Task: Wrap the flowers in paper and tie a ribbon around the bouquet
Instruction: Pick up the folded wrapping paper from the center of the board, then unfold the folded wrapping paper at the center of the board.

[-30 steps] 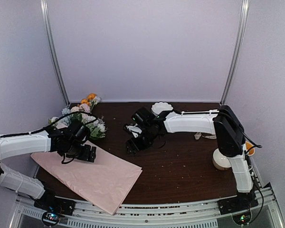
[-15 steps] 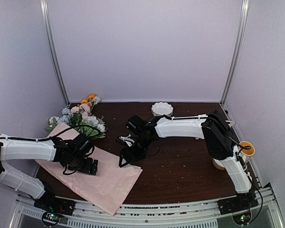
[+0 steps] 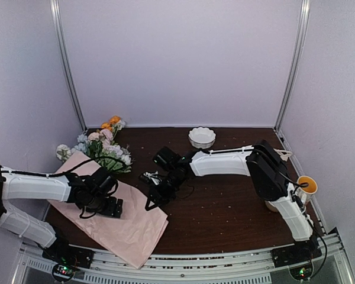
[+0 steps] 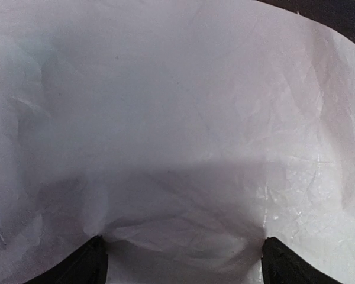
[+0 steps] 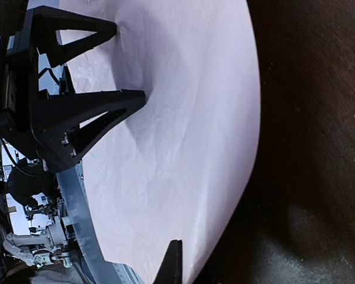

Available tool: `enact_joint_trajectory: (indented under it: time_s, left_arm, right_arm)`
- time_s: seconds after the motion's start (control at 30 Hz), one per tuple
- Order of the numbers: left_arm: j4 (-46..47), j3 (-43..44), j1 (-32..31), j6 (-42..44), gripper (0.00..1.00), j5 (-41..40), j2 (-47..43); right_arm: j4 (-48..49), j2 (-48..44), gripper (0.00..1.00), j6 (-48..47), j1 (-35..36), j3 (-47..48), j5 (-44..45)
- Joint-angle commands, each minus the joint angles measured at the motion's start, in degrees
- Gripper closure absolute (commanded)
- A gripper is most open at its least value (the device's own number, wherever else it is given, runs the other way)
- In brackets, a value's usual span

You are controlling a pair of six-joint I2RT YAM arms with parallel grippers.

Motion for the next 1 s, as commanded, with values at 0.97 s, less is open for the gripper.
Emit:
enact_joint_trajectory:
  time_s: [0.97]
  left_arm:
    - [5.3,29.0,0.1,17.4,0.03,8.6,-9.6]
  right_arm:
    - [-24.8,-45.2,1.00,-18.6,-3.2,-12.1,62.8]
